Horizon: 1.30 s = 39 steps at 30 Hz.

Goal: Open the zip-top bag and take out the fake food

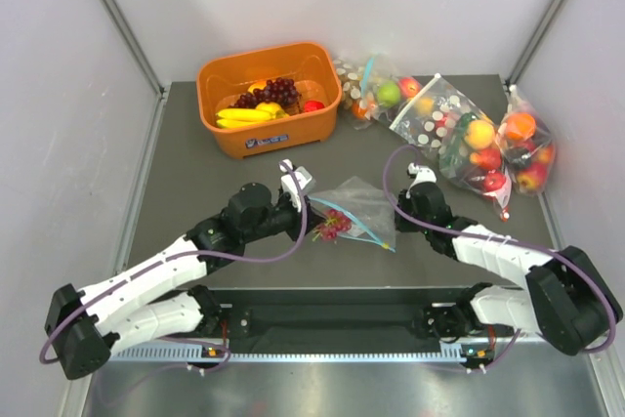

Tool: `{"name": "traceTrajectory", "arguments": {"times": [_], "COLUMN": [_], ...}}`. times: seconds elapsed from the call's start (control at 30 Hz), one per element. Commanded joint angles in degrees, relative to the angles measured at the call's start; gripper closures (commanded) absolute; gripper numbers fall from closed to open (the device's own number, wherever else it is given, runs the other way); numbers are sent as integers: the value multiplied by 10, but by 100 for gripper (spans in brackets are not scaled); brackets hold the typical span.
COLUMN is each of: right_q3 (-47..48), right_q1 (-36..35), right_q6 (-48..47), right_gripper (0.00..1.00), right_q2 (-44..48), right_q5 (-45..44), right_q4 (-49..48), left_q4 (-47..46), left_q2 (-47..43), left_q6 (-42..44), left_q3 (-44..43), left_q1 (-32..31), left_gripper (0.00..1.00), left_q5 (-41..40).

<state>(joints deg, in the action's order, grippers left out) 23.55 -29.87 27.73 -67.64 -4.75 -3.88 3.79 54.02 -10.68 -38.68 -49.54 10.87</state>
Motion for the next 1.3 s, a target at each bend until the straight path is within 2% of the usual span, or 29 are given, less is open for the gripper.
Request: {"name": "traceTrajectory", "arguments": {"times": [0.0, 0.23, 0.77, 0.97, 1.07, 1.1, 1.17, 1.2, 1.27], "right_q3": [31, 31, 20, 15, 10, 9, 6, 5, 4], "right_q1": [10, 10, 13, 13, 14, 13, 13, 13, 13], "right_q6": [3, 1, 0, -1, 0, 0, -1, -2, -6], "right_gripper": [100, 100, 100, 100, 100, 100, 100, 100, 100], "right_q2": [-14, -33, -29, -15, -3, 1, 15, 21, 40], "right_q5": [-2, 7, 11, 17, 19, 19, 22, 22, 23], "right_q4": [-36, -45, -51, -47, -45, -41, -38, -32, -22], "left_q4": [10, -5, 22, 18, -22, -33, -88, -105, -149], "left_q2": [-22, -41, -87, -80, -64, -46, -23, 5, 35], "left_q6": [-7, -10, -29, -29, -36, -48, -101, -122, -169], "left_q3": [-23, -25, -110, -144, -148, -148, -155, -158, -173], "left_q1": [0, 0, 3, 31, 88, 144, 209, 267, 313], "left_gripper": [100, 100, 100, 100, 100, 100, 100, 100, 100], "left_q5": [19, 3, 35, -7, 1, 21, 101, 120, 158]}}
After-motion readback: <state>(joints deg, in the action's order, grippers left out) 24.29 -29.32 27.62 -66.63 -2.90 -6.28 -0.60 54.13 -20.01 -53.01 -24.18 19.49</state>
